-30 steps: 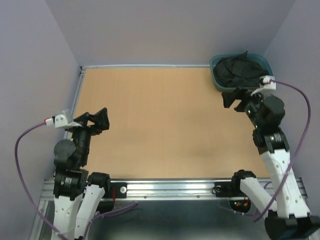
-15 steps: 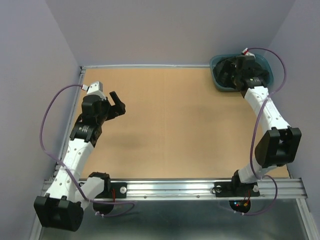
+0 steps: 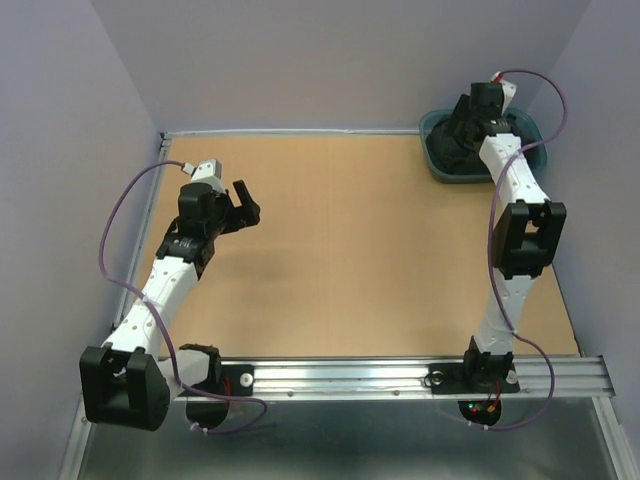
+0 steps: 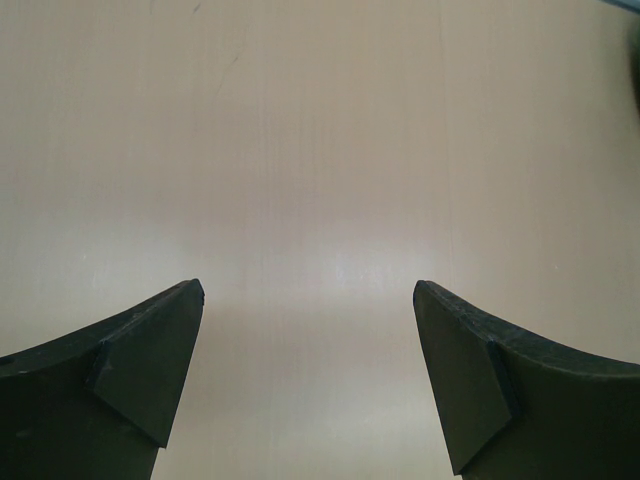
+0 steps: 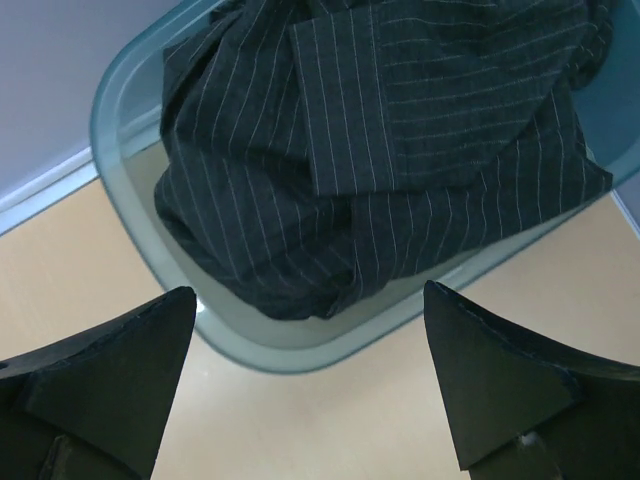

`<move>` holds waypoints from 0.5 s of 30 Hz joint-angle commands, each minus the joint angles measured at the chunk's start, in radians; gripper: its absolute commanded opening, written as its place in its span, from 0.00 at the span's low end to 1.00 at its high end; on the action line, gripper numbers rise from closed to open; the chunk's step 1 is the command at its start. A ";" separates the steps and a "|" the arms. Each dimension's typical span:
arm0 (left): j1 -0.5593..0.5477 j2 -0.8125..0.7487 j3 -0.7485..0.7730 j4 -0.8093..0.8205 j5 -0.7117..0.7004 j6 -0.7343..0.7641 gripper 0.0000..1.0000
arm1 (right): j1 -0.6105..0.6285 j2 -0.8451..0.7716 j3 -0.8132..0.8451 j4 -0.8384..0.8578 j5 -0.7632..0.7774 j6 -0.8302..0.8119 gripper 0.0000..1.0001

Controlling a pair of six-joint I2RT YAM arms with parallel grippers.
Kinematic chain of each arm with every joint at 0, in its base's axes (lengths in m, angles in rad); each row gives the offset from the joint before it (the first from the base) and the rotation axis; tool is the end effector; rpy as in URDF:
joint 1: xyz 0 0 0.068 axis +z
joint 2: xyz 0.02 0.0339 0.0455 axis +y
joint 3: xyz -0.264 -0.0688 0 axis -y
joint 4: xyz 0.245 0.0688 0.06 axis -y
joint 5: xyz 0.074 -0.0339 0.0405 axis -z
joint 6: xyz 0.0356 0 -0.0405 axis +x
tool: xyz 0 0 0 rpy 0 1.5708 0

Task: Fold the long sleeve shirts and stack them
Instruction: Grab the shirt from the pile

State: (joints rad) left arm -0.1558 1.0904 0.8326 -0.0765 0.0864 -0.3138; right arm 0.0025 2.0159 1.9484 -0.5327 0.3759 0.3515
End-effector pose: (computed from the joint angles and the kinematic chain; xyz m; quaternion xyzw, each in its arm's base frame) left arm 0.2501 -0.0424 0.3073 -0.0393 0.8136 -0.1689 0.5550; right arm 0.4706 -0.0119 0.3346 0.2367 0.8406 -0.0820 0.4802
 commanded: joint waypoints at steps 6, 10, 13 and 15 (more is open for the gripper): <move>0.001 -0.004 -0.049 0.070 0.062 0.039 0.99 | -0.044 0.297 0.248 0.017 0.031 -0.078 1.00; 0.001 0.005 -0.049 0.070 0.053 0.045 0.99 | -0.053 0.385 0.256 0.052 0.038 -0.095 1.00; 0.001 0.012 -0.049 0.072 0.042 0.045 0.99 | -0.058 0.429 0.253 0.074 0.046 -0.100 0.88; 0.001 0.020 -0.049 0.072 0.041 0.044 0.99 | -0.058 0.428 0.238 0.095 0.064 -0.108 0.67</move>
State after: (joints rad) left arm -0.1555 1.1069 0.7914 -0.0471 0.1280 -0.2863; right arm -0.0460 2.4596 2.1387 -0.4942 0.3977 0.2611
